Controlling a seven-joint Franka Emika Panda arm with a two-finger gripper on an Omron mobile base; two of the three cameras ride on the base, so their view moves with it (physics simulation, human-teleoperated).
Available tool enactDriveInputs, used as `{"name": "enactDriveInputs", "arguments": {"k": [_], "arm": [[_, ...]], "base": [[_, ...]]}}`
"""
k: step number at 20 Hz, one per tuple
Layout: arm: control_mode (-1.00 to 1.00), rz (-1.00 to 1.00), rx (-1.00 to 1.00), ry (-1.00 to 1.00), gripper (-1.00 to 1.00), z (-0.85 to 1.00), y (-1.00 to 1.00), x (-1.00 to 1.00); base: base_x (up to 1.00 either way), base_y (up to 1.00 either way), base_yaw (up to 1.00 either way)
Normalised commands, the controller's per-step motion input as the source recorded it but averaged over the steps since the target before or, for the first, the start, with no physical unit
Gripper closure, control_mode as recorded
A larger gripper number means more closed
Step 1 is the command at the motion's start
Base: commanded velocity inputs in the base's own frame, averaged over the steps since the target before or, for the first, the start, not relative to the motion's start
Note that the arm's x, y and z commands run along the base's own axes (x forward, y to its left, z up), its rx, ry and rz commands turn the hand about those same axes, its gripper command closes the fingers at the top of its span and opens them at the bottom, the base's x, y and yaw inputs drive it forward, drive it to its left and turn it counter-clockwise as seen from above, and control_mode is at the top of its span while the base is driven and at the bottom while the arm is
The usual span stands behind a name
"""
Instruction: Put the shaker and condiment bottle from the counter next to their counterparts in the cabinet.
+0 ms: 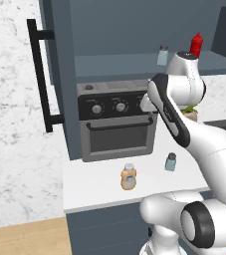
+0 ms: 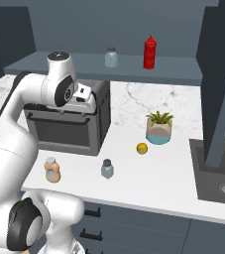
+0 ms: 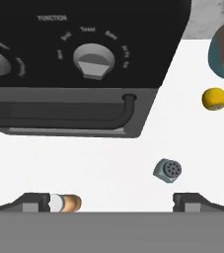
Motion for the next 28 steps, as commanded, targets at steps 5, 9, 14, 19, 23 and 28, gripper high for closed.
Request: {"name": "enactDriveInputs", "arguments": {"k": [5,9,14,19,23,28], "arm": [[-1.0,0.0,0.0,0.0,-1.0,0.0,0.0,0.0],[-1.0,0.0,0.0,0.0,-1.0,0.0,0.0,0.0],[-1.0,0.0,0.0,0.0,-1.0,0.0,0.0,0.0],[-1.0,0.0,0.0,0.0,-1.0,0.0,0.0,0.0],[-1.0,0.0,0.0,0.0,-1.0,0.0,0.0,0.0],[-1.0,0.0,0.0,0.0,-1.0,0.0,0.0,0.0]], "base": [[0.0,0.0,0.0],[0.0,0.0,0.0],[0.0,0.0,0.0],[0.0,0.0,0.0],[0.0,0.0,0.0],[0.0,0.0,0.0]]}}
